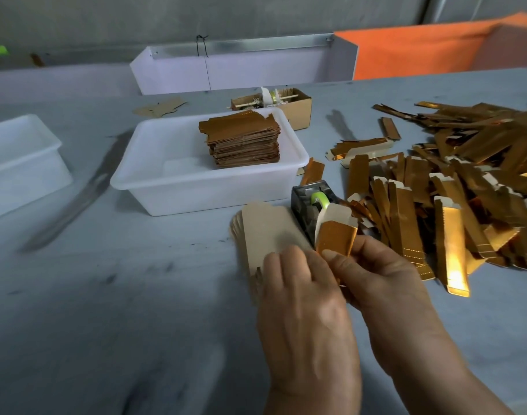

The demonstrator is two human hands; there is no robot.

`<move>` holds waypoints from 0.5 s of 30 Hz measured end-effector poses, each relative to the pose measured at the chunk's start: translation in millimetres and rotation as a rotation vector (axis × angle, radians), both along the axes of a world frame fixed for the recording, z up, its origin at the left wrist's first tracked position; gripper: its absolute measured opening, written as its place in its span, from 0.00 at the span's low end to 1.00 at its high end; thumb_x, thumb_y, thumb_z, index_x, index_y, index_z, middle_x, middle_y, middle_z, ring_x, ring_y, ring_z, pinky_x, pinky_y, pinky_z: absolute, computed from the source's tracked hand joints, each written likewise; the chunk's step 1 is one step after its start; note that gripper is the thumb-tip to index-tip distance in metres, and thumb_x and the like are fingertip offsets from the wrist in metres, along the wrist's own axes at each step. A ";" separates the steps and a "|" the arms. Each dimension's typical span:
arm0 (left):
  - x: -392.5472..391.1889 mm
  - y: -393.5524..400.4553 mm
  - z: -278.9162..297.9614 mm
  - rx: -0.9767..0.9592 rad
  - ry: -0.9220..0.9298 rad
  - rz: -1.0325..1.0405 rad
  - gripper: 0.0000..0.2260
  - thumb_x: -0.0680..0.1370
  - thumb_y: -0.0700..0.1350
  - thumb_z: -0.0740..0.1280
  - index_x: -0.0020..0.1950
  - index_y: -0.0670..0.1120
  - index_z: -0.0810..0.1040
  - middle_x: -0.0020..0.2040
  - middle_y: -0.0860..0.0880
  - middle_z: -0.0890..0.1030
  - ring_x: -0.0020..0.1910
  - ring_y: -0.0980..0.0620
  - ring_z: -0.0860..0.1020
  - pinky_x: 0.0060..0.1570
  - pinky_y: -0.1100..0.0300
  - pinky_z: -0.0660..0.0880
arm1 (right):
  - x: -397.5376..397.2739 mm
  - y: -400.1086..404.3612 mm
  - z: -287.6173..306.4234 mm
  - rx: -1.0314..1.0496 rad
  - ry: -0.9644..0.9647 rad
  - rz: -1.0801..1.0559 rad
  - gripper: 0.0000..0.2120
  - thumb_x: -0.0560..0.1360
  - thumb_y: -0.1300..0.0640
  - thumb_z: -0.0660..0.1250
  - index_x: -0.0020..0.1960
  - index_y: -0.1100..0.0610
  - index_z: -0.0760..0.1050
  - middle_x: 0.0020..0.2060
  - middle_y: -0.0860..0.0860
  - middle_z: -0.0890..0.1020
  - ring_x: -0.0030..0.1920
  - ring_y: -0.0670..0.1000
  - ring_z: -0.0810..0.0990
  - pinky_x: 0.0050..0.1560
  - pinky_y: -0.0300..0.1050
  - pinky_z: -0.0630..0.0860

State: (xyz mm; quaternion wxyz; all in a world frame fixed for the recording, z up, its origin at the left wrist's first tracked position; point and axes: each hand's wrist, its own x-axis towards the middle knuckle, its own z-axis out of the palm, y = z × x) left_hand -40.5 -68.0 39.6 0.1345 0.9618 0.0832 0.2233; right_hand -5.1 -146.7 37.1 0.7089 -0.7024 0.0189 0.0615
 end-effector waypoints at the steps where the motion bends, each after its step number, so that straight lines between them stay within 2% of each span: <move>1: 0.8 -2.7 1.7 0.029 0.040 -0.003 0.12 0.68 0.37 0.64 0.47 0.38 0.84 0.36 0.44 0.77 0.36 0.46 0.79 0.24 0.59 0.72 | -0.4 -0.4 0.4 0.000 -0.004 0.000 0.06 0.72 0.59 0.68 0.44 0.63 0.78 0.41 0.66 0.78 0.41 0.61 0.78 0.33 0.36 0.78; 2: 1.5 -4.5 2.8 0.031 0.098 -0.031 0.14 0.68 0.37 0.61 0.47 0.36 0.84 0.36 0.44 0.78 0.36 0.45 0.79 0.24 0.59 0.73 | -0.2 -1.0 0.9 -0.001 -0.009 -0.001 0.08 0.73 0.57 0.68 0.43 0.63 0.78 0.39 0.65 0.79 0.41 0.61 0.79 0.33 0.38 0.78; 3: 1.6 -6.1 1.0 0.031 0.147 -0.062 0.14 0.67 0.38 0.62 0.48 0.35 0.84 0.36 0.43 0.78 0.36 0.45 0.79 0.25 0.60 0.74 | -0.5 -1.5 2.7 0.001 -0.003 0.003 0.09 0.73 0.55 0.68 0.42 0.62 0.79 0.38 0.63 0.80 0.40 0.60 0.80 0.34 0.40 0.78; 6: -2.8 -11.2 -1.3 0.038 0.184 -0.116 0.16 0.59 0.41 0.72 0.45 0.37 0.85 0.36 0.45 0.79 0.36 0.46 0.80 0.26 0.61 0.75 | -0.9 -3.0 3.5 0.004 0.043 0.016 0.17 0.68 0.48 0.69 0.42 0.63 0.78 0.36 0.62 0.80 0.37 0.58 0.80 0.36 0.44 0.78; 8: -3.8 -10.3 -4.2 -0.009 0.138 -0.100 0.19 0.56 0.43 0.76 0.46 0.40 0.85 0.37 0.46 0.79 0.37 0.48 0.80 0.25 0.62 0.73 | -0.1 -5.6 2.3 -0.016 0.071 -0.015 0.20 0.64 0.46 0.69 0.43 0.64 0.77 0.36 0.62 0.80 0.36 0.56 0.81 0.36 0.44 0.77; 9: -4.5 -8.4 -6.2 -0.084 0.103 -0.121 0.19 0.58 0.41 0.77 0.48 0.43 0.85 0.39 0.47 0.79 0.39 0.49 0.80 0.26 0.63 0.72 | 0.8 -6.7 2.7 -0.006 0.088 -0.032 0.19 0.63 0.47 0.69 0.43 0.63 0.77 0.35 0.60 0.81 0.36 0.54 0.82 0.37 0.44 0.78; 11: -4.7 -3.6 -2.1 -0.396 0.082 -0.140 0.14 0.69 0.38 0.73 0.53 0.49 0.82 0.47 0.51 0.76 0.44 0.53 0.79 0.37 0.66 0.74 | 2.5 -9.3 5.2 0.034 0.114 -0.039 0.17 0.62 0.47 0.68 0.42 0.60 0.78 0.33 0.55 0.83 0.35 0.51 0.83 0.39 0.42 0.75; 12: -2.0 1.0 -1.9 -0.607 0.087 -0.096 0.11 0.73 0.39 0.71 0.51 0.52 0.80 0.48 0.54 0.76 0.45 0.53 0.79 0.41 0.65 0.77 | 3.3 -11.1 5.9 0.042 0.110 -0.035 0.16 0.61 0.47 0.67 0.41 0.59 0.79 0.33 0.54 0.83 0.35 0.50 0.83 0.39 0.41 0.75; 14: 1.3 11.7 -1.8 -1.103 0.166 -0.054 0.06 0.75 0.40 0.70 0.46 0.51 0.79 0.42 0.52 0.81 0.39 0.54 0.83 0.36 0.64 0.79 | 3.7 -13.0 8.7 0.042 0.105 -0.037 0.14 0.64 0.46 0.67 0.39 0.56 0.79 0.32 0.52 0.83 0.35 0.50 0.83 0.39 0.41 0.74; 15: 1.9 17.2 0.0 -1.261 0.209 -0.056 0.05 0.75 0.40 0.71 0.44 0.50 0.79 0.38 0.50 0.83 0.34 0.54 0.83 0.33 0.65 0.79 | 3.6 -12.6 10.3 0.046 0.111 -0.039 0.12 0.67 0.46 0.66 0.37 0.55 0.79 0.29 0.50 0.82 0.33 0.48 0.82 0.39 0.41 0.74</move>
